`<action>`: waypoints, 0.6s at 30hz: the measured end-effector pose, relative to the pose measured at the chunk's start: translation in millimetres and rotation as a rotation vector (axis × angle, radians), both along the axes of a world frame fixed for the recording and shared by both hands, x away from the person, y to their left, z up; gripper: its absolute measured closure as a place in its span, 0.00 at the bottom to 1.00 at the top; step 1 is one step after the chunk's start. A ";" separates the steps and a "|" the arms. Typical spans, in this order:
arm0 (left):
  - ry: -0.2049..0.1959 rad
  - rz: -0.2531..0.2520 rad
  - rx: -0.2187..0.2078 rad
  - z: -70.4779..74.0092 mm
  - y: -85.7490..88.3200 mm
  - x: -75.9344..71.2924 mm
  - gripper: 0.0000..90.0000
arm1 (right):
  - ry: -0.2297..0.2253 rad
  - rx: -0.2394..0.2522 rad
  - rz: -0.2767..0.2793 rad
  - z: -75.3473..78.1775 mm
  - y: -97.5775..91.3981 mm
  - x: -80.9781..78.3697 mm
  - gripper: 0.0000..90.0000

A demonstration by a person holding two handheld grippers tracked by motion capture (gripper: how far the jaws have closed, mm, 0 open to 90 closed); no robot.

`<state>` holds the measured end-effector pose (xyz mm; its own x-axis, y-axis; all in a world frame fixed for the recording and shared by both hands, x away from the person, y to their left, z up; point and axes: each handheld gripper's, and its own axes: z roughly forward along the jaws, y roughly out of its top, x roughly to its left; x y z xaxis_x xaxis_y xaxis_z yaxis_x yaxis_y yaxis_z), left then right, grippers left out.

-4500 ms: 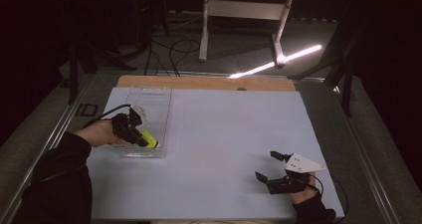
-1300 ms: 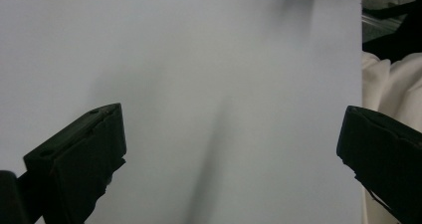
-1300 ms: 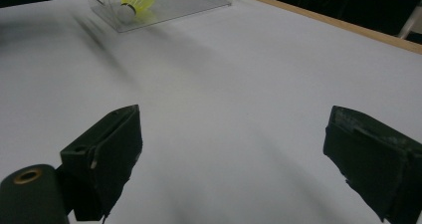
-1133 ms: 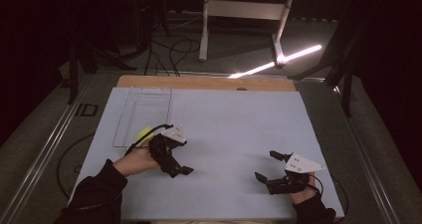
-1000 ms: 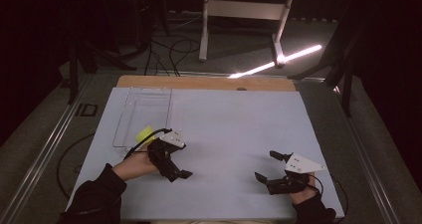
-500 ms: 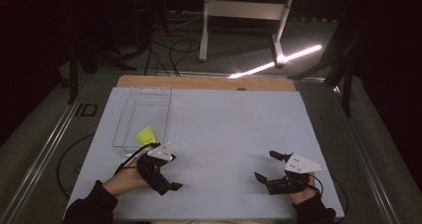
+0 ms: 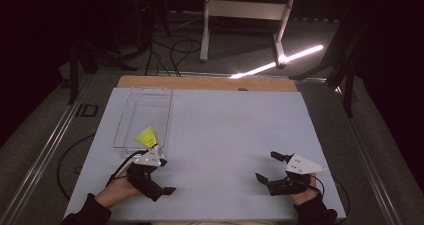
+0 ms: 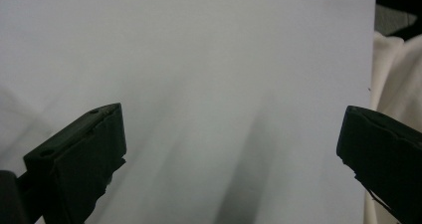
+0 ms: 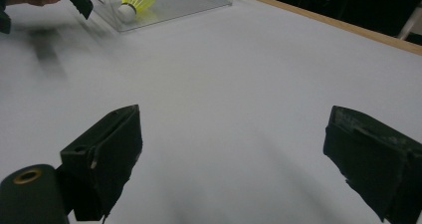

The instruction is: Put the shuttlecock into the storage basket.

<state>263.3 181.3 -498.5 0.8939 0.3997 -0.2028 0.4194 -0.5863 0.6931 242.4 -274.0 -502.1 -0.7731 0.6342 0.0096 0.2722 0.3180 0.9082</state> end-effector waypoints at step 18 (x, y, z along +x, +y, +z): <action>-0.016 0.185 -0.076 -11.4 29.6 -12.1 0.00 | 0.018 -0.007 -0.004 -2.0 -1.1 1.7 0.09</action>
<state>251.3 211.0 -509.8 0.8097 0.5418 -0.2253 0.5039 -0.4454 0.7400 244.1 -275.1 -504.2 -0.7702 0.6375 0.0191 0.2894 0.3228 0.9011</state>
